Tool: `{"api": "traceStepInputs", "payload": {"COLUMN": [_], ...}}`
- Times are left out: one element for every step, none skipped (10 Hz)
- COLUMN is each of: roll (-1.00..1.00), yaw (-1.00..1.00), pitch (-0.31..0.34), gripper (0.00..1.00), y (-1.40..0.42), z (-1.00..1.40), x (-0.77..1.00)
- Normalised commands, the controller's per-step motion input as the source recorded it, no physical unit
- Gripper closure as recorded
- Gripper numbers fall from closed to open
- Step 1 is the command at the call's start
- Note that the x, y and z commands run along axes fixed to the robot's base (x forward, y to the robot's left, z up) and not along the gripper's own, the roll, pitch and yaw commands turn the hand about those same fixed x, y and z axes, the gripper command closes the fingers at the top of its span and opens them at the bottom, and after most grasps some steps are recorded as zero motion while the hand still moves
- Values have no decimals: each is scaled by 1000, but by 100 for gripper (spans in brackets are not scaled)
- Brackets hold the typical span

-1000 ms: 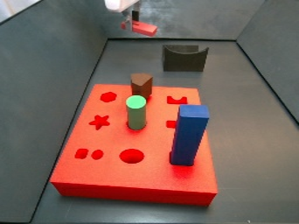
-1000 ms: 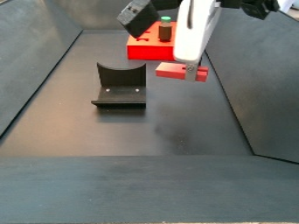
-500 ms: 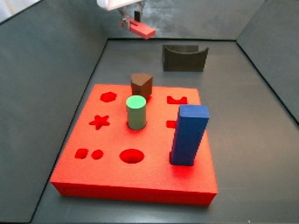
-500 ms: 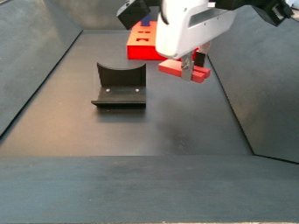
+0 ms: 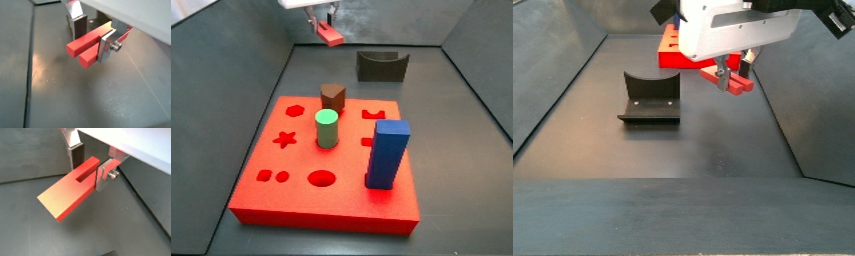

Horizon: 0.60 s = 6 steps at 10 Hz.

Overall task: Pick up the double-square object. Move up. Rotate the double-square object. Place the double-square object on the fixture. Regrasp the double-square object. Move to above the board. Insert the double-square object.
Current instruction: Rotate the double-square object.

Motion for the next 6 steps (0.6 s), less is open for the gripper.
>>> {"api": "traceStepInputs", "payload": {"roll": [-21, -24, -28, -33, -41, -41], "yaw": [-1000, -1000, -1000, -1000, -908, -662], "pitch": [-4, -4, -5, -5, -7, -7], "gripper": [100, 100, 100, 100, 100, 100], "y": [15, 16, 16, 16, 16, 16], "z": [-11, -11, -11, -11, -11, -11], "x": [-4, -4, -4, -4, -4, -4]}}
